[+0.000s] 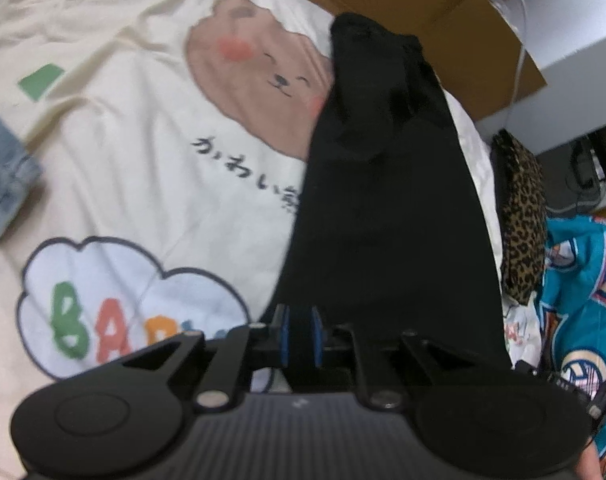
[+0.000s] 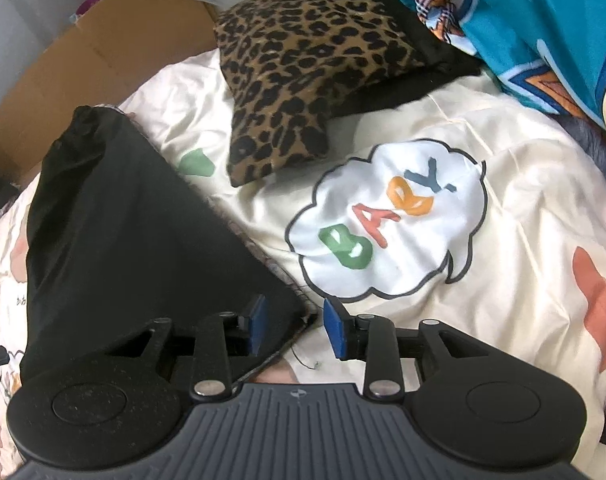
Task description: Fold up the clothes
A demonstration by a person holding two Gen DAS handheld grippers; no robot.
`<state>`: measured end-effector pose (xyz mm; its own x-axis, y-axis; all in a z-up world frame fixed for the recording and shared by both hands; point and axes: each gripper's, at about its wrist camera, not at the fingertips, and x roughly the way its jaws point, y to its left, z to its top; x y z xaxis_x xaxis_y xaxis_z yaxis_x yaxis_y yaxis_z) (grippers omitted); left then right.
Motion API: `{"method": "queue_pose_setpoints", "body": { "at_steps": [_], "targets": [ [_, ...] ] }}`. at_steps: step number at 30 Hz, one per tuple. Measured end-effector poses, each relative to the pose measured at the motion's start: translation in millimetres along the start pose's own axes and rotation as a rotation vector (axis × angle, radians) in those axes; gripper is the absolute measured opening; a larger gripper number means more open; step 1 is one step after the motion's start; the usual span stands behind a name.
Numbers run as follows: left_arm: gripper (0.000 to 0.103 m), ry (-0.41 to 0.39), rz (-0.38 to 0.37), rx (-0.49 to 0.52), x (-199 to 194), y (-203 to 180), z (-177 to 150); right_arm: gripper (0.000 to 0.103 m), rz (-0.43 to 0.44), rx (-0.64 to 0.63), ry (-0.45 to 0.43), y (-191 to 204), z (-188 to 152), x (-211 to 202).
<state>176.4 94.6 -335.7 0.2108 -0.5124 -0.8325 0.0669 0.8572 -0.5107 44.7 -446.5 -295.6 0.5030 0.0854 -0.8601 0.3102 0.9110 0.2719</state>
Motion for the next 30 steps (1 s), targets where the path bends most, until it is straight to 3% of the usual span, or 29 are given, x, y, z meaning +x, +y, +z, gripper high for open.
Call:
{"method": "queue_pose_setpoints", "body": {
  "at_steps": [9,11,17,25,30],
  "targets": [
    [0.011,0.082,0.051,0.033,34.6,-0.1,-11.9,0.037,0.006,-0.030,0.024,-1.9,-2.1,28.6],
    [0.009,0.086,0.056,0.020,38.5,4.6,-13.3,0.032,0.006,-0.011,0.025,-6.8,-1.5,33.2],
    [0.008,0.088,0.068,0.021,34.9,3.5,-12.4,0.032,-0.018,-0.035,0.032,-6.0,-3.2,40.1],
    [0.012,0.007,0.070,0.083,21.7,-17.4,15.7,0.032,-0.052,-0.063,0.001,-4.0,0.6,19.8],
    [0.013,-0.042,0.076,0.146,24.3,-35.6,40.2,0.032,-0.003,-0.048,-0.051,-1.2,5.6,1.9]
  ]
}}
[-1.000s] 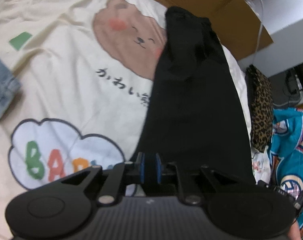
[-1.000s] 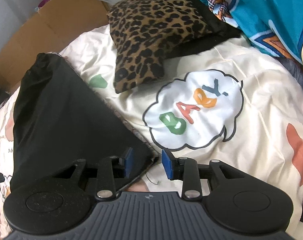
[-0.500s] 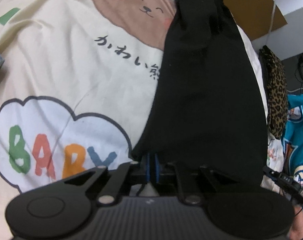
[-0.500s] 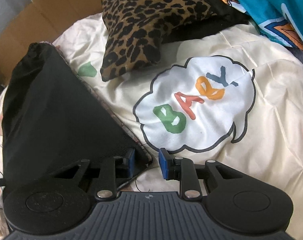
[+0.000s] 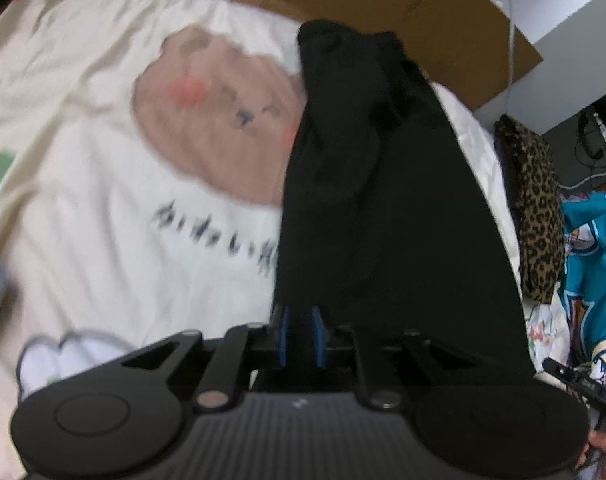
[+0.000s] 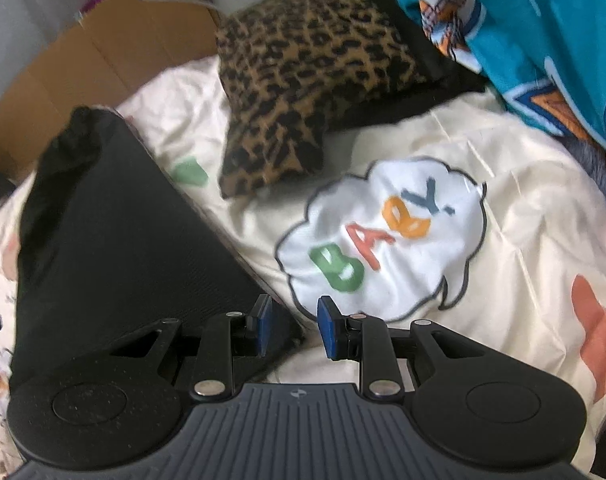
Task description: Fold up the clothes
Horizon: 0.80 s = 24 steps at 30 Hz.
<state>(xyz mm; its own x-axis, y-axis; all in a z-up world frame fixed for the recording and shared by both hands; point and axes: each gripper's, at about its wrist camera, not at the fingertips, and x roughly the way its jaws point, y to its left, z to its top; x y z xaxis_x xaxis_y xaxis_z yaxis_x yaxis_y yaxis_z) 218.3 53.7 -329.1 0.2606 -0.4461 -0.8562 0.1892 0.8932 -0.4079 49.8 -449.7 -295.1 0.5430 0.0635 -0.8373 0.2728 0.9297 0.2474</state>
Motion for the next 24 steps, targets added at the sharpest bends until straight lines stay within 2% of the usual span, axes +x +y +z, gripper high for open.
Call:
{"method": "queue_pose_setpoints", "body": {
  "at_steps": [6,13,20,24],
  "targets": [
    [0.013,-0.058,-0.002,0.076,14.4,-19.6,40.1,0.032,0.071,-0.050,-0.029,19.7,8.3,-6.9],
    [0.013,-0.062,-0.023,0.109,38.5,-33.9,72.8,0.032,0.105,-0.079,0.030,29.1,6.4,11.9],
    [0.013,-0.060,0.063,0.079,73.5,-19.0,96.8,0.031,0.079,-0.048,0.084,15.2,3.3,29.0],
    [0.013,-0.064,0.077,0.047,89.7,-7.0,115.4,0.031,0.080,-0.048,0.105,12.8,3.3,34.7]
  ]
}}
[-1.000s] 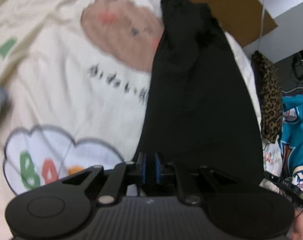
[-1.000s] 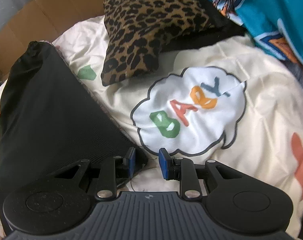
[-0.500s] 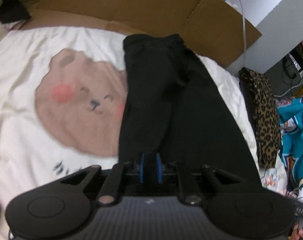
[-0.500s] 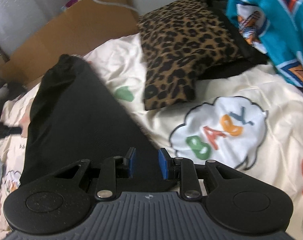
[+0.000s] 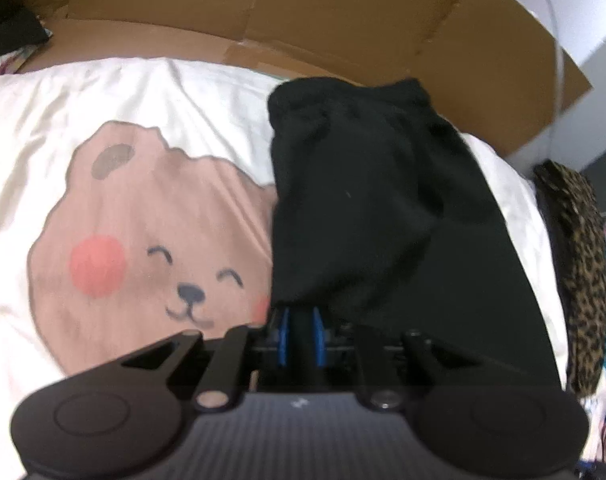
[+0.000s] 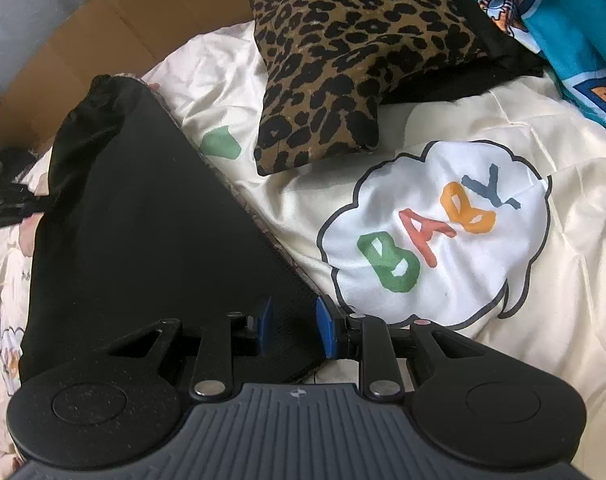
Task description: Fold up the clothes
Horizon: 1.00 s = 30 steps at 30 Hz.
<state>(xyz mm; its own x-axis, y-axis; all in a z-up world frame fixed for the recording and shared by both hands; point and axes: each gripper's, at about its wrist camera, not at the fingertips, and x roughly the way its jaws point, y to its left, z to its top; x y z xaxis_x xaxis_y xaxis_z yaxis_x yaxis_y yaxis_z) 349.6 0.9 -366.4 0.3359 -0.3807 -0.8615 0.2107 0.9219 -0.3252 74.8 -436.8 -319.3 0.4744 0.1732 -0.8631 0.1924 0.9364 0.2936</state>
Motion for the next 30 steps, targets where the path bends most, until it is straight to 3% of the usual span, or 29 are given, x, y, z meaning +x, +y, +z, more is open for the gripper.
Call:
{"method": "queue_pose_setpoints", "body": {
  "at_steps": [6,13,16,19,23,26,30],
  "targets": [
    [0.014,-0.054,0.052,-0.006,-8.1,-0.7,19.1,0.027,-0.012,-0.010,0.017,-2.3,0.7,3.4],
    [0.017,-0.069,-0.041,0.032,-38.7,-18.9,13.5,0.028,-0.001,-0.019,-0.008,6.0,6.2,-8.5],
    [0.017,-0.046,-0.058,0.058,-31.3,-28.9,8.9,0.028,0.022,-0.028,-0.024,12.4,9.3,-12.6],
    [0.017,-0.031,-0.025,0.076,-10.6,-36.7,9.6,0.028,0.036,-0.047,-0.019,18.3,9.9,-10.5],
    [0.014,-0.036,0.013,0.050,10.2,-28.1,18.7,0.028,-0.011,-0.040,0.021,13.1,7.2,0.6],
    [0.014,-0.040,0.010,0.017,6.1,-26.0,28.3,0.028,-0.001,0.012,0.057,2.4,3.2,5.7],
    [0.020,-0.103,-0.028,0.028,-13.6,-32.2,38.1,0.028,0.003,-0.003,0.055,4.1,2.0,1.9]
  ]
}}
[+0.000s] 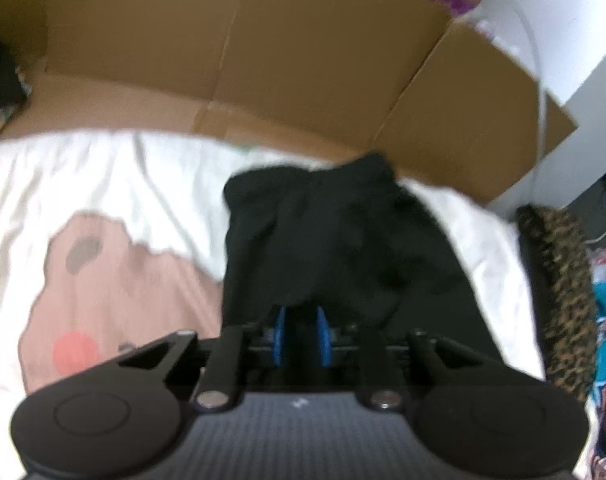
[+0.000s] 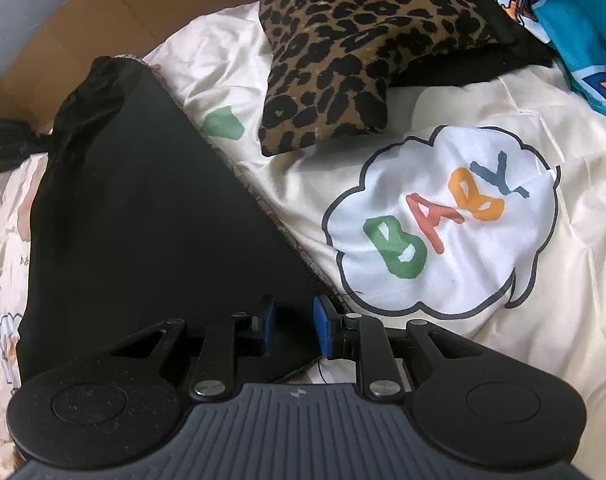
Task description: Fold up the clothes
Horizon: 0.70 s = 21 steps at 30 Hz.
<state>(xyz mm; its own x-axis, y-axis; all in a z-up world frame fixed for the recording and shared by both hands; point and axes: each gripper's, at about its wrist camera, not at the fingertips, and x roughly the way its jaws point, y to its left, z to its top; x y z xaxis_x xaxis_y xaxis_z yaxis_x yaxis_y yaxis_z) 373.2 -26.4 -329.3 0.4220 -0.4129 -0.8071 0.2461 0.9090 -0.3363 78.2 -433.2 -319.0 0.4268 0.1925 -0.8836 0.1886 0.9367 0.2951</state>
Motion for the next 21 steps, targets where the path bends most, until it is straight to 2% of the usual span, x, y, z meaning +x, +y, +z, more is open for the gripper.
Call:
{"method": "queue_pose_setpoints", "body": {
  "at_steps": [6,11,15,20,21],
  "targets": [
    [0.020,-0.010,0.004,0.003,19.2,-4.3,19.0,0.028,0.013,0.001,0.020,-1.0,3.0,6.9],
    [0.023,0.038,0.020,-0.034,49.9,3.1,25.7,0.028,0.019,0.002,0.022,-2.7,3.2,8.1],
    [0.025,0.046,0.048,0.017,64.0,0.9,20.6,0.028,0.026,0.008,0.024,-5.7,1.9,9.8],
    [0.025,0.038,0.068,0.033,60.4,-5.9,18.5,0.028,0.029,0.016,0.027,-7.2,2.1,11.1],
    [0.027,0.036,0.074,0.038,56.5,-7.8,18.6,0.028,0.029,0.020,0.026,-7.5,1.8,10.2]
  ]
}}
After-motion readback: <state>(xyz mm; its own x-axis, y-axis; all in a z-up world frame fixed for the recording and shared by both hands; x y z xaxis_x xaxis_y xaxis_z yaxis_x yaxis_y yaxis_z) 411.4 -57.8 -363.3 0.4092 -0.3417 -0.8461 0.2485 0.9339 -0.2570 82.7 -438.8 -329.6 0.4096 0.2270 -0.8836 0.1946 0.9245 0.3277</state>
